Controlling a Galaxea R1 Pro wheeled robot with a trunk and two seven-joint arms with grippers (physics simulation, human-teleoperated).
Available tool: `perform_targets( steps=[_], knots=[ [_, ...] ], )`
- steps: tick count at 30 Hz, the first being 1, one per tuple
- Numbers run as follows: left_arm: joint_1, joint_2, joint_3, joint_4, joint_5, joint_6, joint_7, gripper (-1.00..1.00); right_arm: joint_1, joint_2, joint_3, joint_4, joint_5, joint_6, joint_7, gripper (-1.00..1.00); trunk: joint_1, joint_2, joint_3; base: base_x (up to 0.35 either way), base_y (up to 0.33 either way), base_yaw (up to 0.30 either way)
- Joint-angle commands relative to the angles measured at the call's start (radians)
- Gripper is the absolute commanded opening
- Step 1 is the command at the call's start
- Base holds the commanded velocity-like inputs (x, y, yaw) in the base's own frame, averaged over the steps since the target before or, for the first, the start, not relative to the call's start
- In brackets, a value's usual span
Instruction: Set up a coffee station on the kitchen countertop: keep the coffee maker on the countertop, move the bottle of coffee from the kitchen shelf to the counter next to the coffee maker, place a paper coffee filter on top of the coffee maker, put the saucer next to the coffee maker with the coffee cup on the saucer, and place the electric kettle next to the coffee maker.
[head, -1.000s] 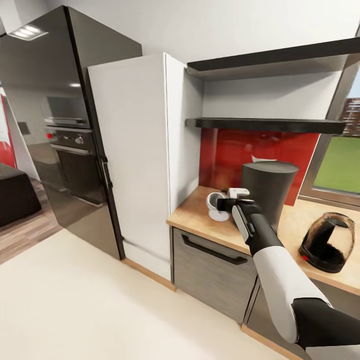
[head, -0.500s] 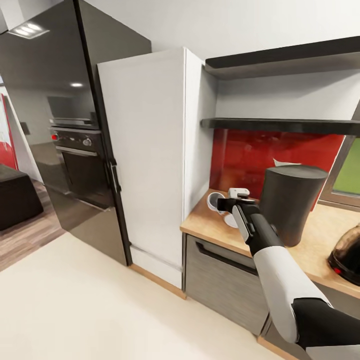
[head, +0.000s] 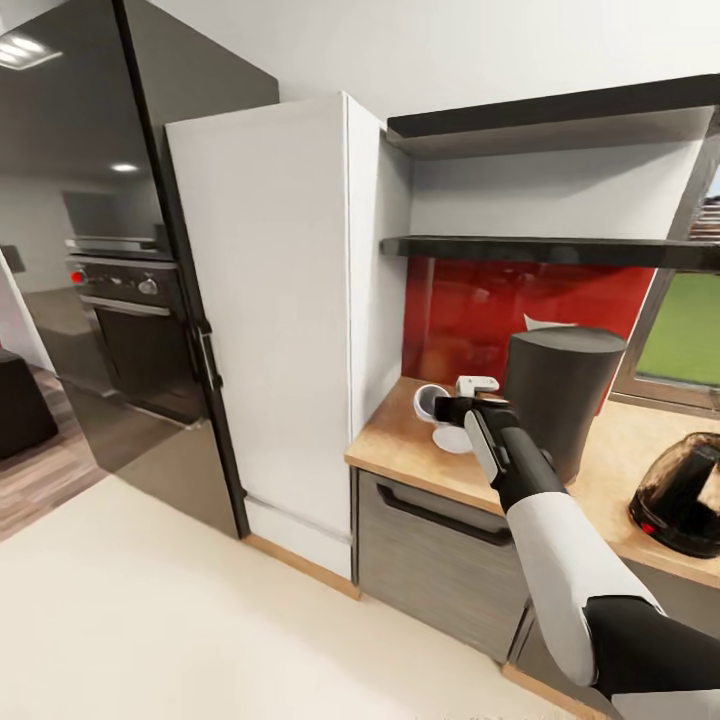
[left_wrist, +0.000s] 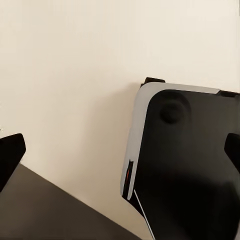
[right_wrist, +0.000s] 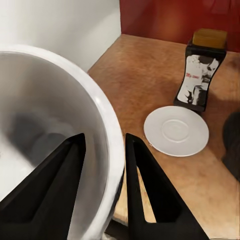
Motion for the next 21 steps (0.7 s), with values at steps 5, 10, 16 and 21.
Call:
perform_targets(
  steps=[5,10,16,21],
  knots=[
    [0.000,0.000,0.009,-0.002,-0.009,-0.002,-0.006,1.00,-0.001,0.001,-0.002,-0.001,-0.004,0.004,-0.003,-1.00,0.001,-0.002,-0.002,0.065,0.234,-0.264],
    [0.000,0.000,0.008,-0.002,-0.009,-0.002,-0.005,1.00,-0.001,0.001,-0.002,-0.001,-0.003,0.004,-0.003,-1.00,0.001,-0.002,-0.002,0.076,0.294,-0.265],
    [0.000,0.000,0.008,-0.002,-0.009,-0.002,-0.005,1.00,-0.001,0.001,-0.002,-0.001,-0.002,0.004,-0.003,-1.00,0.001,-0.002,-0.002,0.008,0.295,-0.265],
    [0.000,0.000,0.009,-0.002,-0.009,-0.002,-0.005,1.00,-0.001,0.001,-0.002,-0.001,-0.002,0.004,-0.003,-1.00,0.001,-0.002,-0.002,0.000,0.132,-0.265]
  ],
)
